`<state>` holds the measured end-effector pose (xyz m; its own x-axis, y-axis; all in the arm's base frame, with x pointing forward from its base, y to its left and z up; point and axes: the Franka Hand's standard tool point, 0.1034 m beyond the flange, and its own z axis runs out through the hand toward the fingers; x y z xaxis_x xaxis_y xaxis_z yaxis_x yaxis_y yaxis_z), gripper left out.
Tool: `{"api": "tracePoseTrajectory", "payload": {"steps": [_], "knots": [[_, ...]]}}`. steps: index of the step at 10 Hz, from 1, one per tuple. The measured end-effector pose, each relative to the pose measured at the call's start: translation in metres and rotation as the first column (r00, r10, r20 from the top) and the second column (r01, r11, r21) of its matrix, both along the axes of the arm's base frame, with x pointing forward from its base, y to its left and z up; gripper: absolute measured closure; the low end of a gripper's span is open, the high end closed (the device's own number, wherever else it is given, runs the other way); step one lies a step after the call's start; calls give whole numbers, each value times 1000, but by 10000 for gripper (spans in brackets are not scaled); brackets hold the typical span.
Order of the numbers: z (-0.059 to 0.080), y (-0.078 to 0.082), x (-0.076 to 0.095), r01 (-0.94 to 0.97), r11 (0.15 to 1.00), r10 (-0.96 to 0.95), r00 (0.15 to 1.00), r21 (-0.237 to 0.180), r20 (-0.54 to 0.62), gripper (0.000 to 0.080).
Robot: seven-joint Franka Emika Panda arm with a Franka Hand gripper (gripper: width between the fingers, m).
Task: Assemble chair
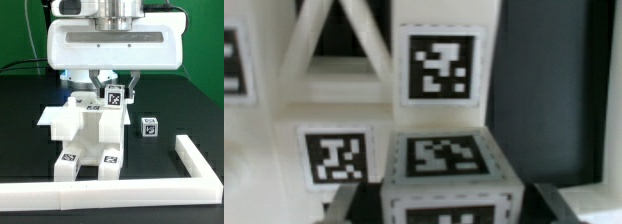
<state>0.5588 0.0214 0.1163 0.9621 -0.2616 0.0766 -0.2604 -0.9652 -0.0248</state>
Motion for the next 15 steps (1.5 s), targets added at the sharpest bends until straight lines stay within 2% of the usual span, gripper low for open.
{"api": "tracePoseTrajectory", "payload": {"steps": [2,5,6,7,8,9,10,11,12,13,15], "knots": [[0,-2,0,269,963,-269,963,30,-5,517],[-1,1,0,632,772,-631,775,64,-32,515],[-1,2,0,695,715,-694,718,78,-42,515],[-1,3,0,694,716,-693,720,78,-41,515],[-1,3,0,681,729,-680,732,77,-40,515],[-1,2,0,666,742,-665,745,77,-38,421],[0,-1,2,512,856,-512,859,70,-21,282],[0,-3,2,299,953,-300,954,55,-5,192],[0,-1,1,194,980,-194,981,45,-5,192],[0,2,0,44,999,-43,999,33,-1,157],[0,0,0,-40,999,40,999,24,2,152]]}}
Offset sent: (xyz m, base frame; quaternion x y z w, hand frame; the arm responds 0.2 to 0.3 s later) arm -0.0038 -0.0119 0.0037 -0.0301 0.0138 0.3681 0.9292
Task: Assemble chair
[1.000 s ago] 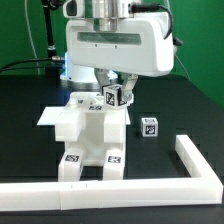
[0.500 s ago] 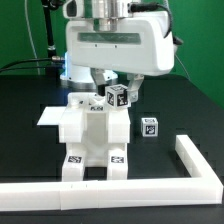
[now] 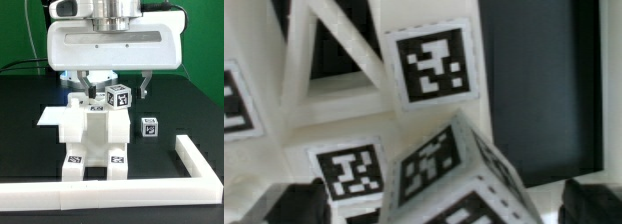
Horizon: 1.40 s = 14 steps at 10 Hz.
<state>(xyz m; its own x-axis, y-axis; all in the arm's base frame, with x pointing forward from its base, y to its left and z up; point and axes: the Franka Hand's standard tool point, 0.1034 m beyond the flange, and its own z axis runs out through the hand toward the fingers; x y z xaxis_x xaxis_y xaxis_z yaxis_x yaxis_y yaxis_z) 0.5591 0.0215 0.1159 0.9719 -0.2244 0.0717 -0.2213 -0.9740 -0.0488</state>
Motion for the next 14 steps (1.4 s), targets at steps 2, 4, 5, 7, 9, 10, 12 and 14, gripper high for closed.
{"api": "tracePoseTrajectory", "payload": {"steps": [2,4,5,7,9,10,12,14], "knots": [[0,0,0,-164,986,164,986,-15,4,151],[2,3,3,-376,925,377,926,-53,17,151],[2,2,3,-338,940,339,941,-50,15,238],[1,2,3,-316,947,317,948,-47,16,379],[1,2,3,-162,986,163,987,-31,17,514],[1,2,3,-96,995,97,995,-24,16,514],[1,2,3,32,999,-32,999,-11,15,514],[1,1,3,271,963,-271,963,12,4,514]]}}
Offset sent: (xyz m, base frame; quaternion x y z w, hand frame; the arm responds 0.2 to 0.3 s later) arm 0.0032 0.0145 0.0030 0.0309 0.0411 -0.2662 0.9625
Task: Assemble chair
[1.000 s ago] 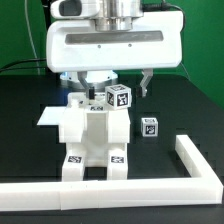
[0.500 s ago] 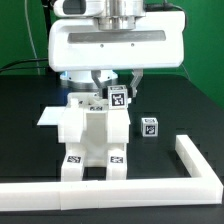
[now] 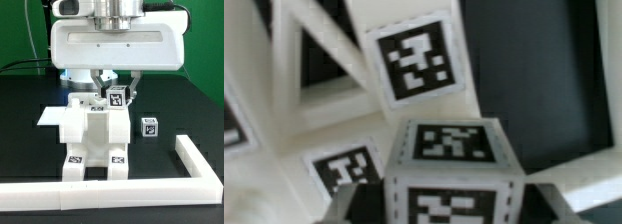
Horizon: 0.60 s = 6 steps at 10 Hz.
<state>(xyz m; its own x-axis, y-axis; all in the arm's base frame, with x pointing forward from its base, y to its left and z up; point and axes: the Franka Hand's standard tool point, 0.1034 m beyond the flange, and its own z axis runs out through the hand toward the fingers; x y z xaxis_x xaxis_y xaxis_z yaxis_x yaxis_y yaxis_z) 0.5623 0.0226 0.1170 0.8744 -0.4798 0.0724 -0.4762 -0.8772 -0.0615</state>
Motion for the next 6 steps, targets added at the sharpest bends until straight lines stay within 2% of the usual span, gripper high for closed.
{"api": "tracePoseTrajectory", "payload": {"steps": [3,5,6], "knots": [[1,-3,0,359,932,-358,933,54,-26,514],[-2,-2,0,639,764,-634,769,91,-77,514],[-2,-2,0,628,773,-623,778,90,-75,514]]}}
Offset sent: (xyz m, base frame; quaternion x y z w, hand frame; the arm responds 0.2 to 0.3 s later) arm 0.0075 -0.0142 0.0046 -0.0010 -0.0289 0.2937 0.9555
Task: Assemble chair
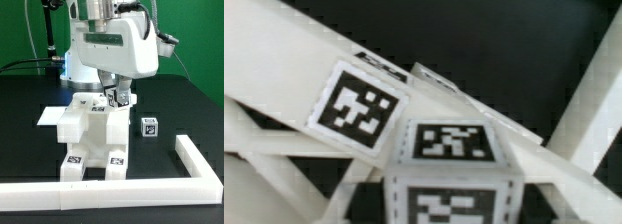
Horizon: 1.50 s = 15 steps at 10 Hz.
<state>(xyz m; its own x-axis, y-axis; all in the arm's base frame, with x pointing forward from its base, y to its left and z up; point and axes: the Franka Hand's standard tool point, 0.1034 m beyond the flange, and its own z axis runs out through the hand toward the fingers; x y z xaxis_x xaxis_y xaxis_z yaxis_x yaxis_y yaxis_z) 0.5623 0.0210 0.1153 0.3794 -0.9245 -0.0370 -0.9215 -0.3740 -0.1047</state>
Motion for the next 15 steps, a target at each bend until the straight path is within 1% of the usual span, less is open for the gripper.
{"api": "tracePoseTrajectory", "payload": {"steps": [1,2,3,4,5,6,7,8,10,11,12,13,14,15], "knots": [[0,0,0,-2,1000,2,1000,0,0,485],[0,0,0,-4,1000,4,1000,-1,0,351],[-1,0,0,-35,999,35,999,-3,2,351],[0,1,0,-77,997,77,997,-11,3,189],[0,7,1,-292,955,292,956,-44,8,161],[-2,12,0,-503,863,503,864,-48,-2,153],[-7,15,-4,-648,761,647,762,-35,-22,153],[-8,18,-6,-694,718,694,719,-42,-20,153],[-8,16,-5,-789,612,789,614,-53,-16,151],[-7,16,-5,-846,529,847,531,-65,-21,151],[-3,14,2,-960,255,964,262,-120,-48,151],[-2,11,4,-978,154,985,163,-138,-52,151],[-3,10,4,-975,175,982,183,-137,-51,151],[-3,10,4,-971,199,977,207,-136,-50,278]]}}
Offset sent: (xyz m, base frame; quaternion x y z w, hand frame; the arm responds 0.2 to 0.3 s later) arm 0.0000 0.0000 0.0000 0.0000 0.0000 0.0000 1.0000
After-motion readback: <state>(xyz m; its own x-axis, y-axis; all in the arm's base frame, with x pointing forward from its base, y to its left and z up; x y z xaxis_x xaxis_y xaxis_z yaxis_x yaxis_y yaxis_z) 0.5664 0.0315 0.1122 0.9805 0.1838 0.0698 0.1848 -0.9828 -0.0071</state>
